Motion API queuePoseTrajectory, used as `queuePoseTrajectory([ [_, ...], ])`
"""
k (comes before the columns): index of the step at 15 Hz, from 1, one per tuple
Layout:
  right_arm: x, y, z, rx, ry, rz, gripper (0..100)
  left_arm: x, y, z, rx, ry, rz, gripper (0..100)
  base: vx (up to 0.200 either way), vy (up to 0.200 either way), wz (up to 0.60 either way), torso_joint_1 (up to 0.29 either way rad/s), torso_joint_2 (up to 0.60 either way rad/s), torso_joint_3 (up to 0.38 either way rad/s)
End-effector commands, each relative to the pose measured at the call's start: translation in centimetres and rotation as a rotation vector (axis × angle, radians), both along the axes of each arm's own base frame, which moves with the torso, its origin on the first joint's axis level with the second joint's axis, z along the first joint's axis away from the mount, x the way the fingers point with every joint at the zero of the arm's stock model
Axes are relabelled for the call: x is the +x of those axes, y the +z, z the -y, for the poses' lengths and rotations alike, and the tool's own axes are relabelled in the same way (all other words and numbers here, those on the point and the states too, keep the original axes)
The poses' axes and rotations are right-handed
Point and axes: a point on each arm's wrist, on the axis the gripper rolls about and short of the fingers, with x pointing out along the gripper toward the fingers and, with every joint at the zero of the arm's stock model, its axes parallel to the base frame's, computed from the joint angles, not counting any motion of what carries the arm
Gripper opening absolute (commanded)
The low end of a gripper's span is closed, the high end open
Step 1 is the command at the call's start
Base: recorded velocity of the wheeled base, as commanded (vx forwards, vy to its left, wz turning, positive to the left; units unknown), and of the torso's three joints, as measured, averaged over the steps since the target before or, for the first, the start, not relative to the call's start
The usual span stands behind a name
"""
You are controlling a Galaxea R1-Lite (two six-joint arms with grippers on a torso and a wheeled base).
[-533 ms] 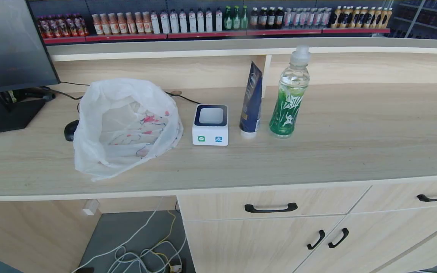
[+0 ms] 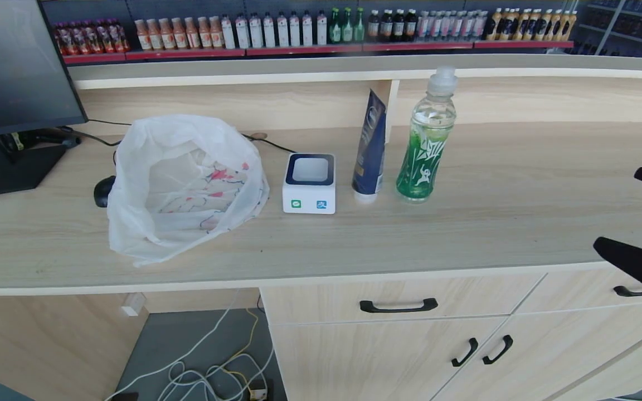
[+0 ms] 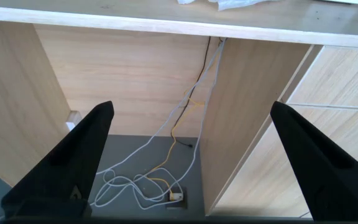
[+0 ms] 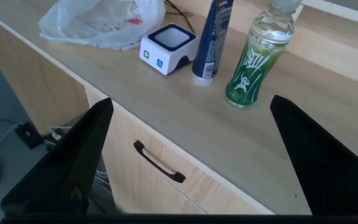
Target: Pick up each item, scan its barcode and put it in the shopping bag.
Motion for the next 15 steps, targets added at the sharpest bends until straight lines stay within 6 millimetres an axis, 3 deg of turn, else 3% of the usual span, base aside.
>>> queuePoseTrajectory([
  [1,1.9,-0.6,-2.0,-0.074,0.047,-0.030,100,0.0,0.0,0.0,0.000,0.000,0.000,100,0.000,0.000,0.00,0.000,0.00,0.000],
  [7,3.6,0.4,-6.8,-0.142,-0.103,-0.017,100,0.0,0.0,0.0,0.000,-0.009,-0.003,100,0.000,0.000,0.00,0.000,0.00,0.000],
  [12,6.6,2.9,-12.2,0.011,-0.177,0.080,100,0.0,0.0,0.0,0.000,-0.007,-0.002,100,0.000,0.000,0.00,0.000,0.00,0.000],
  [15,8.2,2.8,-15.6,0.162,-0.262,0.080,100,0.0,0.0,0.0,0.000,-0.007,-0.002,100,0.000,0.000,0.00,0.000,0.00,0.000],
])
